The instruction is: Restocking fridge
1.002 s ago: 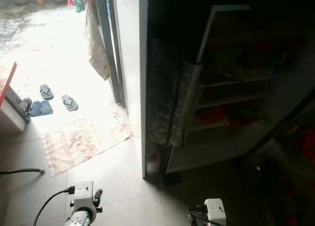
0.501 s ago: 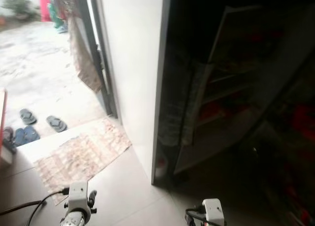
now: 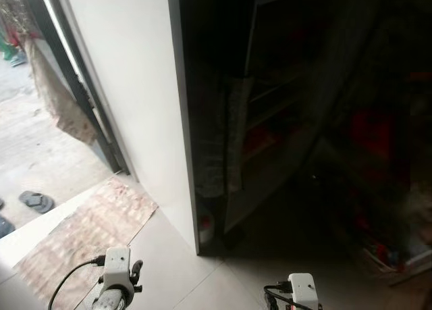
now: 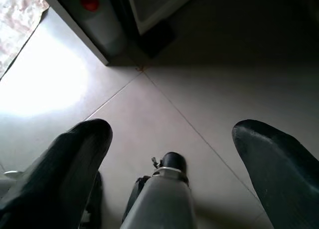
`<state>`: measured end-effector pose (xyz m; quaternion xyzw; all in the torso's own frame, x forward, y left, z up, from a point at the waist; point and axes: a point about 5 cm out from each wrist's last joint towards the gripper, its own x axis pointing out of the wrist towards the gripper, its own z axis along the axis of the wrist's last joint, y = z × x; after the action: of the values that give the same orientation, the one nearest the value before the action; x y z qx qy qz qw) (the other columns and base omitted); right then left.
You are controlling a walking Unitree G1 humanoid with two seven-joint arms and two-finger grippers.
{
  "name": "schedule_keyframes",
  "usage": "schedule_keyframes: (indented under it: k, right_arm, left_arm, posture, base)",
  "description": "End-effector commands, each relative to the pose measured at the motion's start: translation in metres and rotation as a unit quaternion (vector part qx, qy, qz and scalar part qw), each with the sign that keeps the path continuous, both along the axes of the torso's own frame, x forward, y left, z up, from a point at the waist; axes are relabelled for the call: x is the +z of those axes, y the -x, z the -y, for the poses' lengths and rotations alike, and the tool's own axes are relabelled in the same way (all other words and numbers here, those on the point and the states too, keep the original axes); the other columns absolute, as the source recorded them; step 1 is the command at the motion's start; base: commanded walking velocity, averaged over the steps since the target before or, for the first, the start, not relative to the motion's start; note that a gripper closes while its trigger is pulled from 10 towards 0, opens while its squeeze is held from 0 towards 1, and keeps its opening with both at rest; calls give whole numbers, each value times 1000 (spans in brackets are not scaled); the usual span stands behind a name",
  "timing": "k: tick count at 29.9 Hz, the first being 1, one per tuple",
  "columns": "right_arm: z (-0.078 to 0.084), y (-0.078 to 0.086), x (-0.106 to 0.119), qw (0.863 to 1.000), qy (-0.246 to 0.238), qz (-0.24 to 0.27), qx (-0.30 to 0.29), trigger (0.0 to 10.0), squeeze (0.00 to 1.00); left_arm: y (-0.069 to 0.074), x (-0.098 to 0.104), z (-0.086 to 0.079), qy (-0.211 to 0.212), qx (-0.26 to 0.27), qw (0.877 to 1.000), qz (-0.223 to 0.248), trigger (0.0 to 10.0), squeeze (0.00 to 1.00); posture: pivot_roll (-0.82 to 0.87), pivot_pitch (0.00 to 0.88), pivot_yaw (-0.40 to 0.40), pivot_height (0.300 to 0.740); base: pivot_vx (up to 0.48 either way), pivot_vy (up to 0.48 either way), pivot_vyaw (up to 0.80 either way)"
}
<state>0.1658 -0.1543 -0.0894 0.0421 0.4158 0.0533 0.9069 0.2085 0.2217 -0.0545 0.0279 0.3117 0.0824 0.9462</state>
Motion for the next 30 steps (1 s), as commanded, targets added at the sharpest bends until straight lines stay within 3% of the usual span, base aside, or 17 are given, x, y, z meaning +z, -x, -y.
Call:
schedule_keyframes:
  k: [1,13,16,26,27,28,29,30]
  right_arm:
    - [10,3,-1,1000,10,-5,-8,10000,0]
    - [12,1,1,1000,20,7,-18,10000,0]
    - [15,0,2,998,49,19,-31,10000,0]
    - [24,3,6,984,88,56,-146,10000,0]
    - [31,-3,10,978,108,69,-164,10000,0]
    - [60,-40,37,955,157,142,-206,10000,0]
    - [73,-57,53,943,173,178,-223,10000,0]
    - [73,-57,53,943,173,178,-223,10000,0]
  left_arm:
    - [-2,-1,8,6,-11,1000,-5,10000,0]
    - [0,-2,7,5,-11,1000,-9,10000,0]
    - [0,-3,8,6,-11,1000,-11,10000,0]
    - [1,-3,5,4,-9,1000,-12,10000,0]
    - [1,-3,5,3,-9,1000,-12,10000,0]
    - [1,-3,4,2,-8,1000,-12,10000,0]
    - [2,-3,4,2,-8,1000,-13,10000,0]
    - [2,-3,4,2,-8,1000,-13,10000,0]
  posture:
    - [14,59,9,740]
    - [8,61,8,740]
    - [4,60,8,740]
    - [1,51,7,740]
    - [1,51,7,740]
    - [-5,44,9,740]
    - [-5,44,9,740]
    - [-5,44,9,740]
  base:
    - [0,0,-750]
    - [0,0,-750]
    - [0,0,-158]
    - [0,0,0]
    - [0,0,0]
    - [0,0,0]
    - [0,0,0]
    - [0,0,0]
